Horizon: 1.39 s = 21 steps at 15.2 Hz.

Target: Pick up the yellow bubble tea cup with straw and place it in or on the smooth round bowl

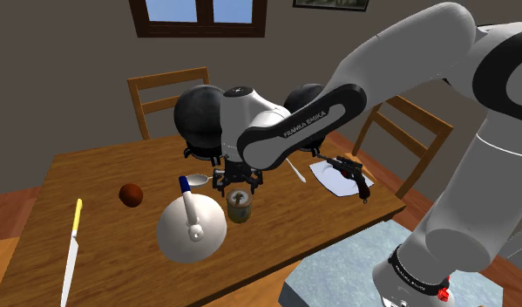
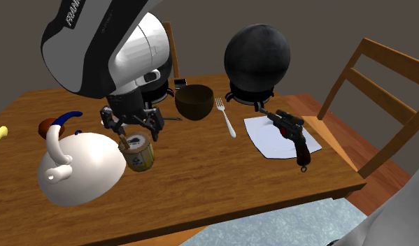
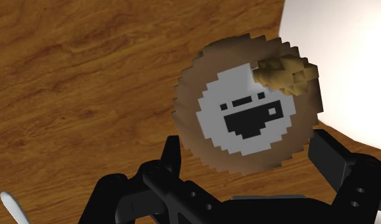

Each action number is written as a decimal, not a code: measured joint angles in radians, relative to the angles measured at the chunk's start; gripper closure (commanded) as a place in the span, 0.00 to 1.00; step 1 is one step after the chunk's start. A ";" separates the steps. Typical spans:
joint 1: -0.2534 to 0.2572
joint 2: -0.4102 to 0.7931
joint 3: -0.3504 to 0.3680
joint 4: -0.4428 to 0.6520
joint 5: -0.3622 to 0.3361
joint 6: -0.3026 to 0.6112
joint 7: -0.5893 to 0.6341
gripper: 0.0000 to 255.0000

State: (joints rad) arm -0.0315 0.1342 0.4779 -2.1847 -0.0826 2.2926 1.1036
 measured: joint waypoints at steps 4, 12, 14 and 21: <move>0.000 0.001 0.000 0.000 0.000 0.001 0.000 1.00; 0.000 0.000 -0.001 0.000 -0.001 0.002 0.000 1.00; 0.000 0.000 -0.001 0.000 -0.001 0.001 0.000 1.00; -0.006 -0.053 0.005 0.028 0.035 -0.074 -0.025 1.00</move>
State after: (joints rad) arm -0.0377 0.0808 0.4829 -2.1568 -0.0476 2.2184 1.0787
